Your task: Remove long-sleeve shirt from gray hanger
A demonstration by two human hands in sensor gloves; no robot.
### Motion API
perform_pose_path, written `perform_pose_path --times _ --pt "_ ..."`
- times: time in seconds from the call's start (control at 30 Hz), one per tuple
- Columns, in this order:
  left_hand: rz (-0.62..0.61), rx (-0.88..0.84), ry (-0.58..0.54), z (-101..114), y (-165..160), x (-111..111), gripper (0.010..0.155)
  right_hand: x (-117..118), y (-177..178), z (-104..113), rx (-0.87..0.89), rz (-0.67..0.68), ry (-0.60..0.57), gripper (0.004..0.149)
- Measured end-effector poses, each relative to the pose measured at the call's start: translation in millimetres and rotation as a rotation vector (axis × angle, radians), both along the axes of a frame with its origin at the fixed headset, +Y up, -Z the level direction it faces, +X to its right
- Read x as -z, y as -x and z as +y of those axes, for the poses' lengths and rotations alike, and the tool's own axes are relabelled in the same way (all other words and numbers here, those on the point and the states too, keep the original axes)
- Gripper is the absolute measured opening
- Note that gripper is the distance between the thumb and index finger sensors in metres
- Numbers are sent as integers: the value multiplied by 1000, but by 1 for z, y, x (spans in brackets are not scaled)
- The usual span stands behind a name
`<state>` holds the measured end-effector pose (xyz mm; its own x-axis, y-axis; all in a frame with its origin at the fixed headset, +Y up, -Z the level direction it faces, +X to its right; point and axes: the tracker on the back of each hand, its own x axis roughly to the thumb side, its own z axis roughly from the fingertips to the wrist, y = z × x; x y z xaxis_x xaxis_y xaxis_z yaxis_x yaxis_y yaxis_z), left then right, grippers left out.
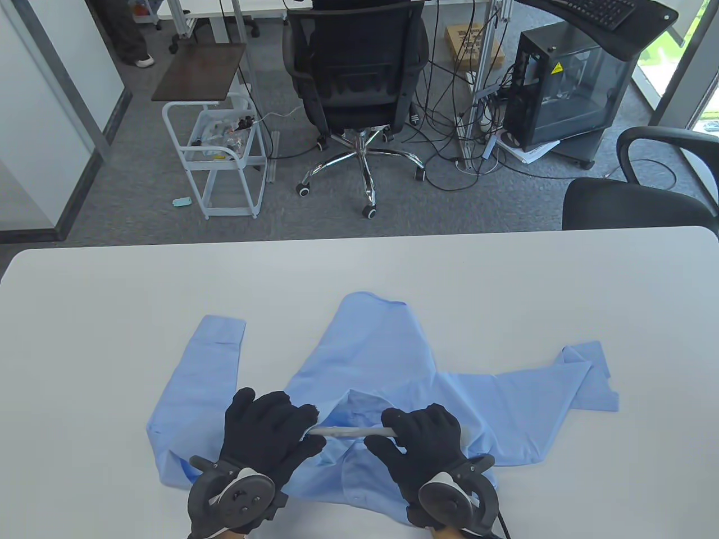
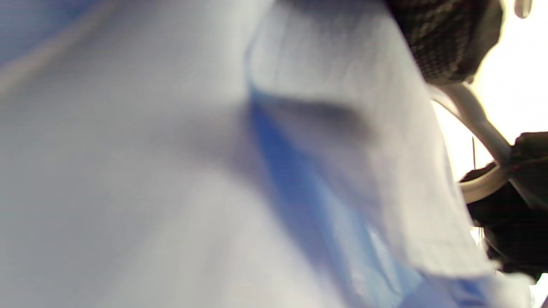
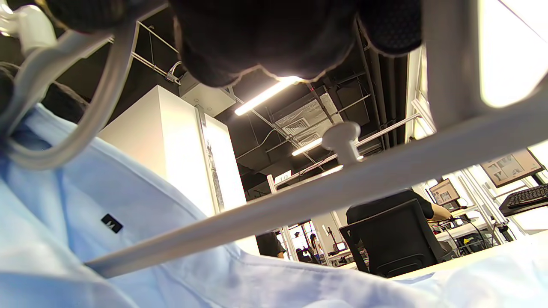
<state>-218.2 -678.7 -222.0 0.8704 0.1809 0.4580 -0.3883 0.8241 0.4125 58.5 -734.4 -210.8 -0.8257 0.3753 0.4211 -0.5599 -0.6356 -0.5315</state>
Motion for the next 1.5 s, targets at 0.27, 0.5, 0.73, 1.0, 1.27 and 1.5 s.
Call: perform_pose_path --times 0.27,0.5,0.73,1.0,1.27,1.5 --pt "4 -33 40 -3 7 6 57 -1 -10 5 -24 -52 -34 56" --pt "-8 -75 52 -4 14 10 57 0 -12 6 -23 -70 -31 56" --pt "-22 -99 70 -2 20 10 57 1 -15 5 -11 -87 -21 56" --pt "14 -156 77 -2 30 13 57 2 -14 4 18 -80 12 57" --pt "42 -226 103 -5 46 18 58 5 -19 5 47 -97 38 56" --pt "41 -253 118 -5 53 19 57 5 -21 4 60 -104 49 57"
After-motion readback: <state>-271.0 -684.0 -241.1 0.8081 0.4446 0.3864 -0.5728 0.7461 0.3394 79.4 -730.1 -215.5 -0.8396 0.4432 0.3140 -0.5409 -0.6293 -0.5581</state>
